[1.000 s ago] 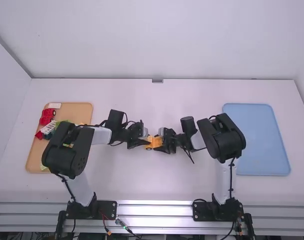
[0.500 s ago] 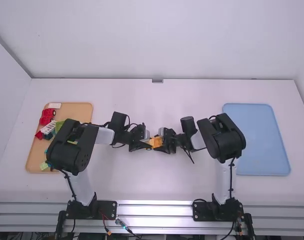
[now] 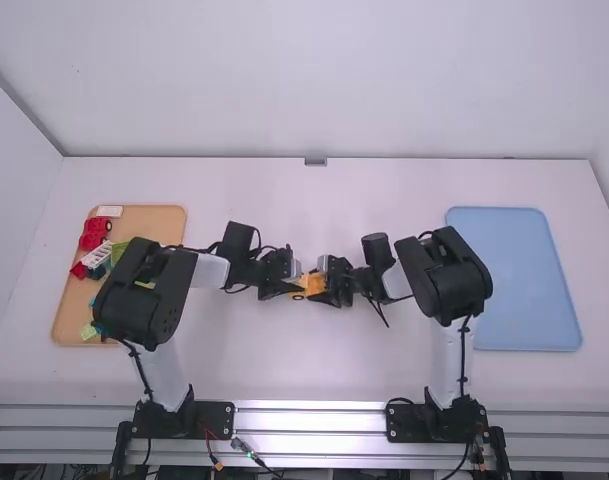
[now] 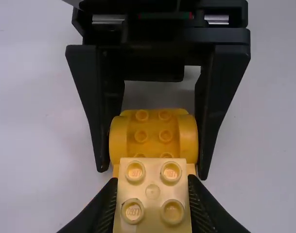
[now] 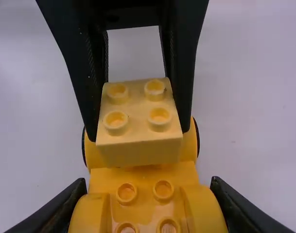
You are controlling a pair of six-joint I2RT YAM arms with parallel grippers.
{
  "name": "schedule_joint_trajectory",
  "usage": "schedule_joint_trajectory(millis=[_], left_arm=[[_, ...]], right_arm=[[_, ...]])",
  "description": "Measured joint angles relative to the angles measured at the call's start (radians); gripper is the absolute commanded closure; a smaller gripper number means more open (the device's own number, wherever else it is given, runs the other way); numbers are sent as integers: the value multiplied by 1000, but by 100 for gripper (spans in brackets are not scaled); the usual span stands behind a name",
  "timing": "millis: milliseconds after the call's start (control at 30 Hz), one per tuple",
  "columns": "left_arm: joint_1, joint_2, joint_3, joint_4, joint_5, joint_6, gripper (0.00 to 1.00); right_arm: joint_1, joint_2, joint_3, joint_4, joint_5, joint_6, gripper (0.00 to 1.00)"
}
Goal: Assemble lego blocks to make yellow taxi
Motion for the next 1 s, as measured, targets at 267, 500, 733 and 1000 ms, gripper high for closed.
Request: schedule_joint_trajectory(millis=[267,500,733,1000], left_arm=[[0,0,0,-3,1,3,69],[-2,0,0,9,0,3,40],[-2,0,0,15,-3,6,5],[19,-32,-1,-40,17,6,2]], right_arm=[[0,0,0,0,2,-1,42],[0,0,0,-1,0,0,42],[0,0,0,-2,1,0,42],[0,0,0,-1,1,0,42]])
